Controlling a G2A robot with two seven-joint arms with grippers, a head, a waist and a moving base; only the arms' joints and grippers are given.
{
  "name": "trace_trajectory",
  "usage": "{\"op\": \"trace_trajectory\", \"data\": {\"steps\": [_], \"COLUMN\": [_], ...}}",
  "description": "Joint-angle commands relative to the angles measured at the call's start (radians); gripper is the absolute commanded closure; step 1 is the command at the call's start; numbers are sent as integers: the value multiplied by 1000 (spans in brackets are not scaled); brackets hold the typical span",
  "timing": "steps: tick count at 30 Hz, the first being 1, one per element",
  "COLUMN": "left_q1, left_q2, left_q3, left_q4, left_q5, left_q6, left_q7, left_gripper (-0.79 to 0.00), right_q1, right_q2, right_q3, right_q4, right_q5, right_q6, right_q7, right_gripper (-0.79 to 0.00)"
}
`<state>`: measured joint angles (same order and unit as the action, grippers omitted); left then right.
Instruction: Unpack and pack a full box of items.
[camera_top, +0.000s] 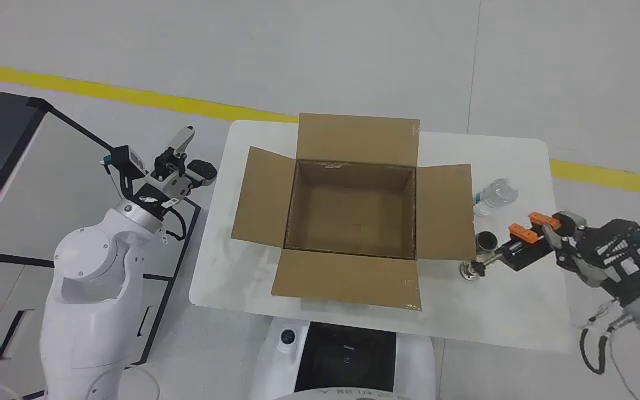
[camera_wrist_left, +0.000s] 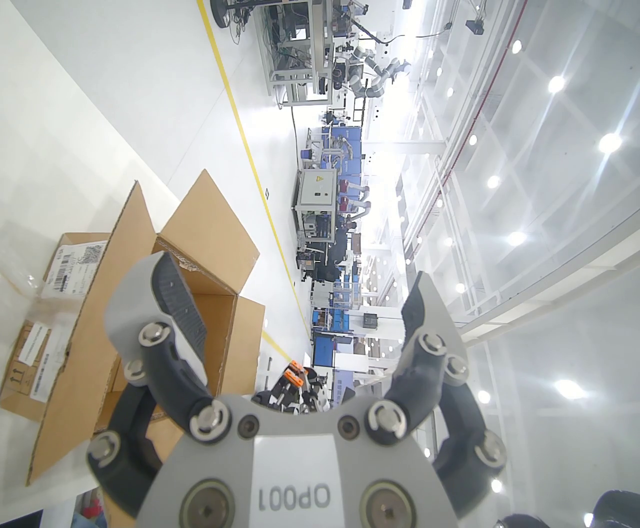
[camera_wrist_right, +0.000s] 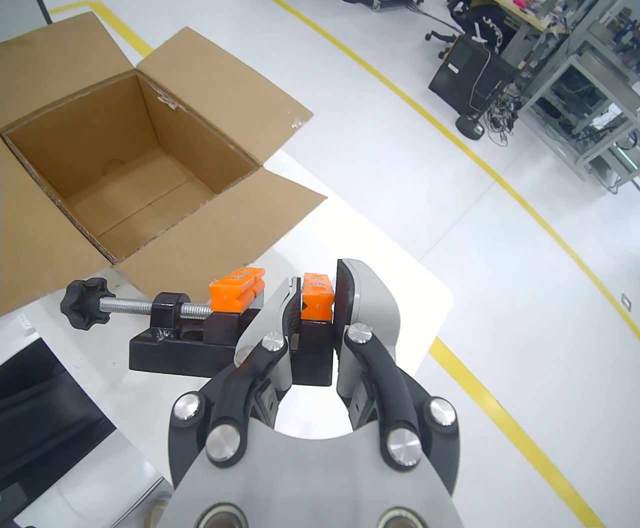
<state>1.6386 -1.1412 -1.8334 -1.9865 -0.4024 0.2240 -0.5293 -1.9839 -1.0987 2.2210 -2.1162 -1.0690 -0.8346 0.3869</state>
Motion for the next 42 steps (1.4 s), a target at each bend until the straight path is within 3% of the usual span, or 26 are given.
{"op": "trace_trajectory", "data": {"steps": [1, 8, 23, 42], "left_q1": [0, 0, 0, 0], "left_q2": [0, 0, 0, 0], "left_q3": [0, 0, 0, 0], "left_q4": [0, 0, 0, 0], "left_q5": [0, 0, 0, 0], "left_q6": [0, 0, 0, 0], "left_q7": [0, 0, 0, 0], "left_gripper": [-785, -785, -785, -785], "right_q1": [-30, -106, -172, -8], "right_q2": [-2, -12, -26, -18], "right_q3": [27, 61, -12, -203], "right_q4": [14, 67, 169, 432], "right_q5": [0, -19, -127, -260], "right_q6": [-3, 3, 68, 119], "right_q7": [-19, -76, -145, -170], "right_gripper": [0, 0, 0, 0]}}
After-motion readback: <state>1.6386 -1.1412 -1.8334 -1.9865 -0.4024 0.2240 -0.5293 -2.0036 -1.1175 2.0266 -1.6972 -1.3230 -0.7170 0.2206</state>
